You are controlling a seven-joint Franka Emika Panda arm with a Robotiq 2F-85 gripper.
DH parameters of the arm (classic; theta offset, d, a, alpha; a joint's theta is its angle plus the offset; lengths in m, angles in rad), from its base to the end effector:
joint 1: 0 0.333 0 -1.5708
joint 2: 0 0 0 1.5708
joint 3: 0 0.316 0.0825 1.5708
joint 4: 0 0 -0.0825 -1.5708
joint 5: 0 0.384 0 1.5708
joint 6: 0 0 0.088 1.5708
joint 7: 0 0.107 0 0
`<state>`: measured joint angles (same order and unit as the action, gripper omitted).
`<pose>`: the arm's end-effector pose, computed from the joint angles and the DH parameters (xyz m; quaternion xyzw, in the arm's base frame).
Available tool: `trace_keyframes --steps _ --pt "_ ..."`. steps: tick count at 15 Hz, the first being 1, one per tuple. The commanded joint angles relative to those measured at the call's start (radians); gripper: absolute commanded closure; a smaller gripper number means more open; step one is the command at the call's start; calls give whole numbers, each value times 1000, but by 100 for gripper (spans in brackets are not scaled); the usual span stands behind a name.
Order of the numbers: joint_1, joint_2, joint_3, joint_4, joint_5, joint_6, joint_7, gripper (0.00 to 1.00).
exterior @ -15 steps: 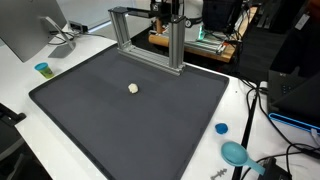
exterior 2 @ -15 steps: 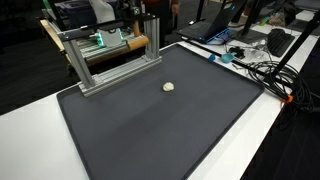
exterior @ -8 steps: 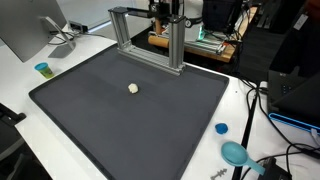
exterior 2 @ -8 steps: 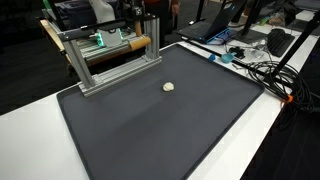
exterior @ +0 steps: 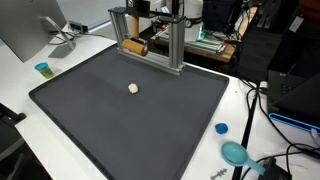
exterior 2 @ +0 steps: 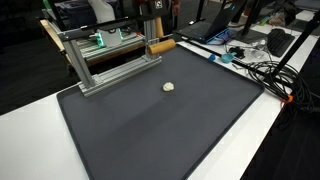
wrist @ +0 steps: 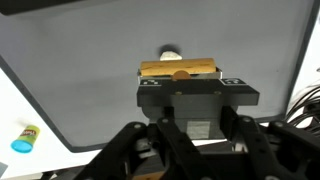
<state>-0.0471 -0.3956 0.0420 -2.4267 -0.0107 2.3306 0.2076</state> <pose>0.4507 -0.0015 0.4833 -0.9835 0.1023 -0.1495 0.0025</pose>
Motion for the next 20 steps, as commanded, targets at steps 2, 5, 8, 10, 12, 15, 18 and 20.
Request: trace_keyframes --steps 2,5,8,10,12,15,18,20 --pt "-26 264 81 227 -153 -56 180 79" --pt "11 256 53 188 -142 -42 174 54" --pt "18 317 57 228 -168 -5 285 79" --pt "22 347 58 245 -182 1 347 79" --pt "25 388 53 266 -200 5 398 79" --pt "34 442 37 278 -221 20 432 79" --pt "46 495 17 304 -196 41 416 79" --pt "55 526 2 323 -199 50 409 79"
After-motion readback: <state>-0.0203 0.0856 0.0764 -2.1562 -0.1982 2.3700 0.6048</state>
